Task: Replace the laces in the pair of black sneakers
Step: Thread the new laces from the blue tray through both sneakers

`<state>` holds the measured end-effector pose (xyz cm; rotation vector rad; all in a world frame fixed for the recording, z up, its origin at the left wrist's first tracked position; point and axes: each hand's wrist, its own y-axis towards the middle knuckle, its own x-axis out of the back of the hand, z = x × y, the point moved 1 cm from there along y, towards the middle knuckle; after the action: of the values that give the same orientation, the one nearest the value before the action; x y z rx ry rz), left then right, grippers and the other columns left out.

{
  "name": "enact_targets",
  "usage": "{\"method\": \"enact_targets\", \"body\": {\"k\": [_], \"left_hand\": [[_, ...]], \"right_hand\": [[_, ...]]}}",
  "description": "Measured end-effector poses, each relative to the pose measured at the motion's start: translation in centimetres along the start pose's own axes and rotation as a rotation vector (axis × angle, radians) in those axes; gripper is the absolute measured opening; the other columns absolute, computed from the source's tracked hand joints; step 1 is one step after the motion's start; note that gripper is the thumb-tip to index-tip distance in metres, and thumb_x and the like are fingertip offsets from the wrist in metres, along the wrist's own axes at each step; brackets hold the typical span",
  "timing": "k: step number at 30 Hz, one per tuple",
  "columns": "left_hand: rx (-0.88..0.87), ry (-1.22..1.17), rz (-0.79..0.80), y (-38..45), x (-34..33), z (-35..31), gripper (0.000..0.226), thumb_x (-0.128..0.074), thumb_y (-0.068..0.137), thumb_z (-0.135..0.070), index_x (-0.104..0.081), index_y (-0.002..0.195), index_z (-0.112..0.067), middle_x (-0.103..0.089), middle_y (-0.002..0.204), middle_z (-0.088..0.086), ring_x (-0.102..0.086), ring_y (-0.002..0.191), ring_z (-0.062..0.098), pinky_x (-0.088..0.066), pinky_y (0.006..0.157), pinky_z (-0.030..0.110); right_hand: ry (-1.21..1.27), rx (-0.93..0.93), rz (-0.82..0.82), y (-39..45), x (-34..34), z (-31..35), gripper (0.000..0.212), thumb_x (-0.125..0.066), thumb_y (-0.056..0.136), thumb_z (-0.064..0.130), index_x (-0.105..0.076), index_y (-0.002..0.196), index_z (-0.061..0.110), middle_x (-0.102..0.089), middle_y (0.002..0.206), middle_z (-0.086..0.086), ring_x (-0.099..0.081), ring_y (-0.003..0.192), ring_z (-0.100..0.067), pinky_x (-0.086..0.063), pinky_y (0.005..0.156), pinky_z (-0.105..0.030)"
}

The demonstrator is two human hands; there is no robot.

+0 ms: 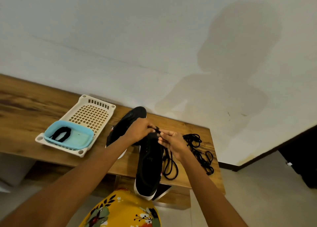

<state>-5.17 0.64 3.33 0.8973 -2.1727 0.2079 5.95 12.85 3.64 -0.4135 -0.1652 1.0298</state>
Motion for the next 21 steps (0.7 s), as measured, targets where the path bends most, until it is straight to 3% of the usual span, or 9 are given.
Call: {"method": "enact_targets", "body": {"k": [5,9,10,12,14,15,18,21], "left_hand": [[-0.078,0.06,0.131,-1.0,-0.3,1.0,0.023,-0.064,0.087,-0.023,-0.07,0.109,-0.018,-0.065,0.1,-0.004,-0.058,0.089,0.01,-0.044,0.08,0.024],[-0.001,0.02,0.091,-0.6,-1.1,1.1,0.019,-0.065,0.086,-0.024,-0.074,0.1,-0.016,-0.072,0.096,0.001,-0.065,0.085,0.012,-0.05,0.085,0.031],[0.016,0.008,0.082,-0.6,-1.5,1.0,0.018,-0.065,0.087,-0.022,-0.073,0.101,-0.015,-0.072,0.098,0.001,-0.065,0.087,0.012,-0.05,0.088,0.03],[0.069,-0.015,0.061,-0.6,-2.3,1.0,0.019,-0.062,0.088,-0.016,-0.072,0.104,-0.012,-0.071,0.102,0.003,-0.064,0.091,0.013,-0.05,0.089,0.029],[0.109,-0.018,0.064,-0.7,-3.2,0.7,0.022,-0.056,0.09,-0.009,-0.07,0.107,-0.011,-0.07,0.106,0.004,-0.063,0.096,0.016,-0.049,0.09,0.031],[0.112,-0.004,0.09,-0.6,-3.8,0.5,0.025,-0.053,0.091,-0.008,-0.07,0.109,-0.011,-0.069,0.11,0.004,-0.062,0.102,0.017,-0.048,0.094,0.033],[0.153,0.022,0.158,-0.4,-5.4,0.2,0.022,-0.054,0.093,-0.015,-0.07,0.108,-0.01,-0.068,0.112,0.005,-0.061,0.107,0.019,-0.046,0.097,0.035],[0.245,0.048,0.133,-0.5,-6.4,0.4,0.019,-0.056,0.093,-0.019,-0.071,0.089,-0.008,-0.071,0.098,0.01,-0.065,0.093,0.021,-0.052,0.086,0.035]], "right_hand": [[0.003,0.0,-0.081,0.4,-0.7,-0.5,0.013,-0.065,0.086,0.003,-0.065,0.099,0.003,-0.067,0.083,-0.008,-0.064,0.072,-0.013,-0.056,0.065,-0.02],[-0.051,0.052,-0.146,0.5,-1.9,-1.4,0.017,-0.069,0.084,0.007,-0.061,0.1,0.008,-0.07,0.091,-0.009,-0.067,0.081,-0.014,-0.056,0.073,-0.022],[-0.148,0.1,-0.183,0.5,-1.7,-1.7,0.019,-0.068,0.085,0.009,-0.06,0.102,0.009,-0.069,0.097,-0.01,-0.066,0.087,-0.015,-0.055,0.074,-0.023],[-0.631,0.231,-0.24,0.7,-0.9,-2.5,0.032,-0.065,0.086,0.014,-0.057,0.117,0.012,-0.063,0.111,-0.006,-0.061,0.102,-0.017,-0.05,0.081,-0.024],[-1.067,0.255,-0.185,0.8,-0.8,-4.1,0.051,-0.062,0.084,0.017,-0.046,0.132,0.014,-0.051,0.123,-0.006,-0.048,0.116,-0.021,-0.045,0.089,-0.029],[-1.143,0.218,-0.154,0.8,-1.0,-5.0,0.054,-0.059,0.084,0.017,-0.043,0.136,0.013,-0.049,0.126,-0.007,-0.045,0.119,-0.023,-0.044,0.089,-0.031],[-1.065,0.15,-0.221,0.8,-0.7,-6.4,0.037,-0.048,0.092,0.013,-0.051,0.129,0.011,-0.059,0.118,-0.01,-0.057,0.1,-0.026,-0.042,0.066,-0.028],[-0.87,0.071,-0.341,0.9,0.6,-6.8,0.028,-0.044,0.098,0.015,-0.06,0.12,0.011,-0.063,0.086,-0.006,-0.053,0.067,-0.018,-0.03,0.048,-0.024]]}}
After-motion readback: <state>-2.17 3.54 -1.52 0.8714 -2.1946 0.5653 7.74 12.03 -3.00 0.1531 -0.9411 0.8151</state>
